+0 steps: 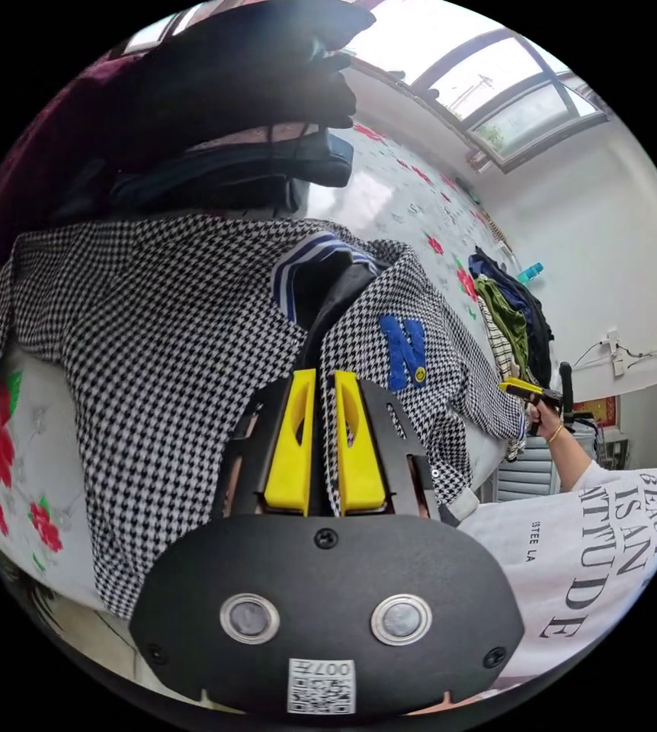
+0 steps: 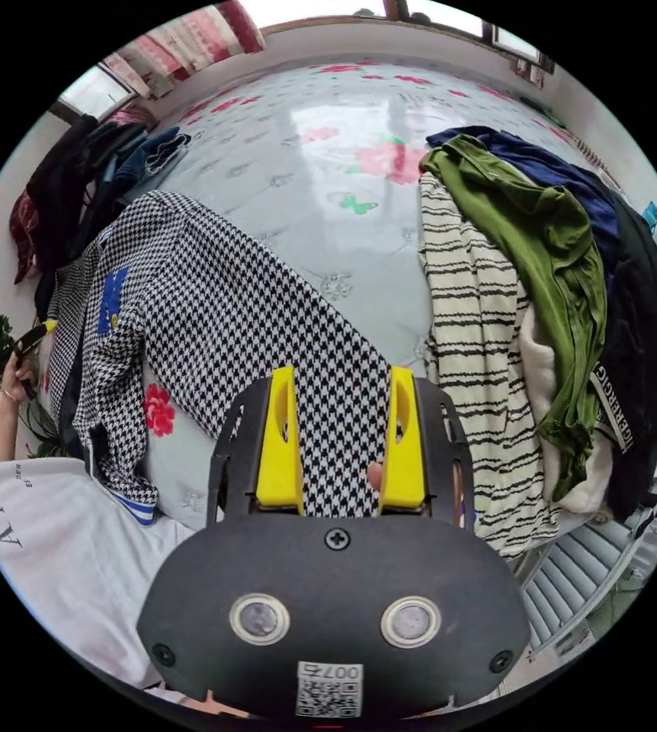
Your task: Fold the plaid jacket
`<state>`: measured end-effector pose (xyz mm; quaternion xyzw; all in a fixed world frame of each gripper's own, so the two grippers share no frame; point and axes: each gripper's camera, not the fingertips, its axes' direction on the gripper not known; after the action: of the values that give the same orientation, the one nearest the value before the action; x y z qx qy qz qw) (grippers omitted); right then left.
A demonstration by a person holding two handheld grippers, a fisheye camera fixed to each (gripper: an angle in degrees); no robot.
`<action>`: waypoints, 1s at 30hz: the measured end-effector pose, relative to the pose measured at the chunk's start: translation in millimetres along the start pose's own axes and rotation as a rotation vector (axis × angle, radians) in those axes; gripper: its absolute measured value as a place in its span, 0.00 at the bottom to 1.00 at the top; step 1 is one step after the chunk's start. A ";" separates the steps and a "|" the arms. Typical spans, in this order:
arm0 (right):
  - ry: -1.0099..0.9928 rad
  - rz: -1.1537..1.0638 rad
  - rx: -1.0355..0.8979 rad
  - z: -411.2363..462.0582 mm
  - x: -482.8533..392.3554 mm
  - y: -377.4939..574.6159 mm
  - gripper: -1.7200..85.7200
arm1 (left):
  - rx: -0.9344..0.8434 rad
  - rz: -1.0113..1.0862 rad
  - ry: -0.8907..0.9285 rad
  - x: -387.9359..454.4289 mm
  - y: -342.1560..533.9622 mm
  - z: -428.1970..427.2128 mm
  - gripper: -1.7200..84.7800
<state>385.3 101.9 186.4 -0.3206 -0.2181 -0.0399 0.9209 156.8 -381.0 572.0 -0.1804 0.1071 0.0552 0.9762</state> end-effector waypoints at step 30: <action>0.289 -0.014 0.016 87.6 32.1 -36.4 0.06 | -0.220 0.320 0.049 21.2 -152.1 97.6 0.07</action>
<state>373.5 128.4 282.2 -0.3026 -0.0858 -0.0905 0.9449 218.1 -485.4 707.8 -0.2682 0.1513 0.2165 0.9265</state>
